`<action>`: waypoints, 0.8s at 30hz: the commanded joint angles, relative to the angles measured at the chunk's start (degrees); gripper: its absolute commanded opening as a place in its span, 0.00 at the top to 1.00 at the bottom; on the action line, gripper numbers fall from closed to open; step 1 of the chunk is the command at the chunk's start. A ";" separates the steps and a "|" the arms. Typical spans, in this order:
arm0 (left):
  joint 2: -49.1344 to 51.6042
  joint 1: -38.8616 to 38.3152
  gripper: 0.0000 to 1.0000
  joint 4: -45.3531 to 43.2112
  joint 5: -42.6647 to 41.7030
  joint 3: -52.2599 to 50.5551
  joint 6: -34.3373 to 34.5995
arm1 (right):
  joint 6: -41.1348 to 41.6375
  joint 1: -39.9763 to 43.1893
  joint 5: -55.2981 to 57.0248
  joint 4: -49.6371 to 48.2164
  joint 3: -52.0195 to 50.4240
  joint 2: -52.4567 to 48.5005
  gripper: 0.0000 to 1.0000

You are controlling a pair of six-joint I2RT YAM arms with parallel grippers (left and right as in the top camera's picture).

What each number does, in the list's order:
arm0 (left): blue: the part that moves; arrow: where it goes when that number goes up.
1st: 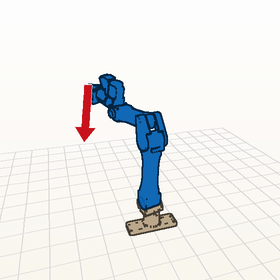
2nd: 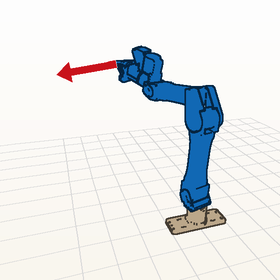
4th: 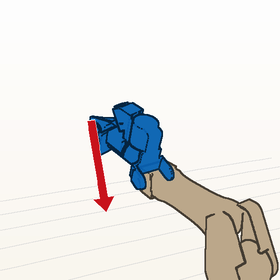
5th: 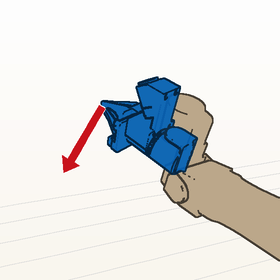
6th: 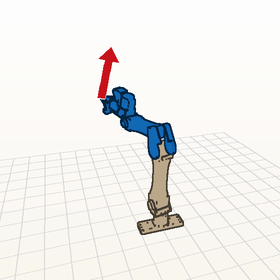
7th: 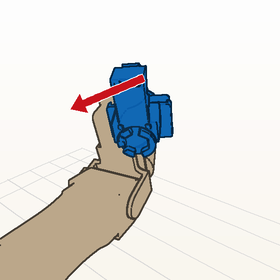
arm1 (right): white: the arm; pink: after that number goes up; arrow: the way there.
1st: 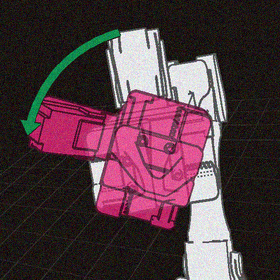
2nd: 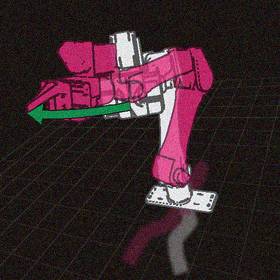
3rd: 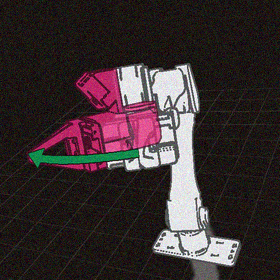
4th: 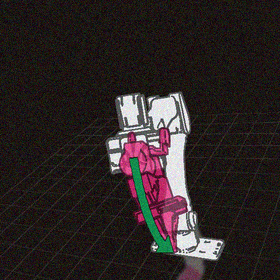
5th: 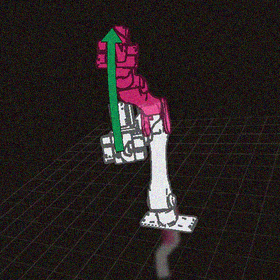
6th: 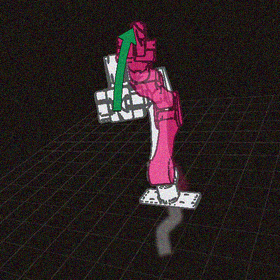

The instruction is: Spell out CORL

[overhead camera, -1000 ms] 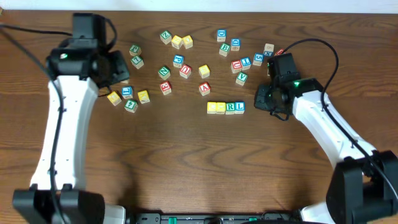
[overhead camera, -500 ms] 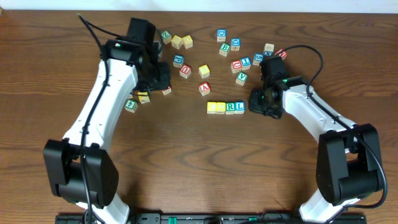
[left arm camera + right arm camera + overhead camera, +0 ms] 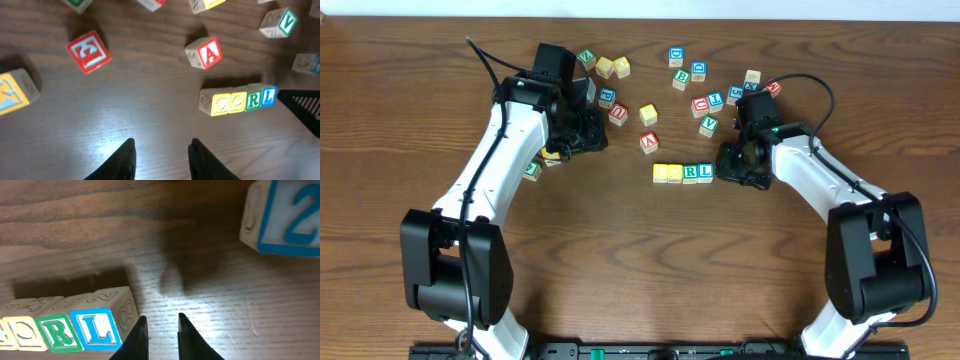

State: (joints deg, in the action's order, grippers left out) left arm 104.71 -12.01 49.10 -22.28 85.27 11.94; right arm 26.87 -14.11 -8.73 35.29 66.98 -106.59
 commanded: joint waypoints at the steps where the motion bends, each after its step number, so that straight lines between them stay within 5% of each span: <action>1: 0.52 0.02 0.66 -0.83 -0.87 -0.37 -0.50 | -3.21 -0.24 -2.40 -1.25 -0.02 -1.11 0.85; 24: 0.52 0.02 0.66 -1.05 -0.87 -0.37 -0.31 | -5.53 -3.45 -2.43 -3.45 -0.02 -2.40 0.84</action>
State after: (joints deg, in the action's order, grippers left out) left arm 104.71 -12.01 47.97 -22.44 85.27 11.97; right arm 22.92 -17.08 -10.74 32.12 66.98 -108.40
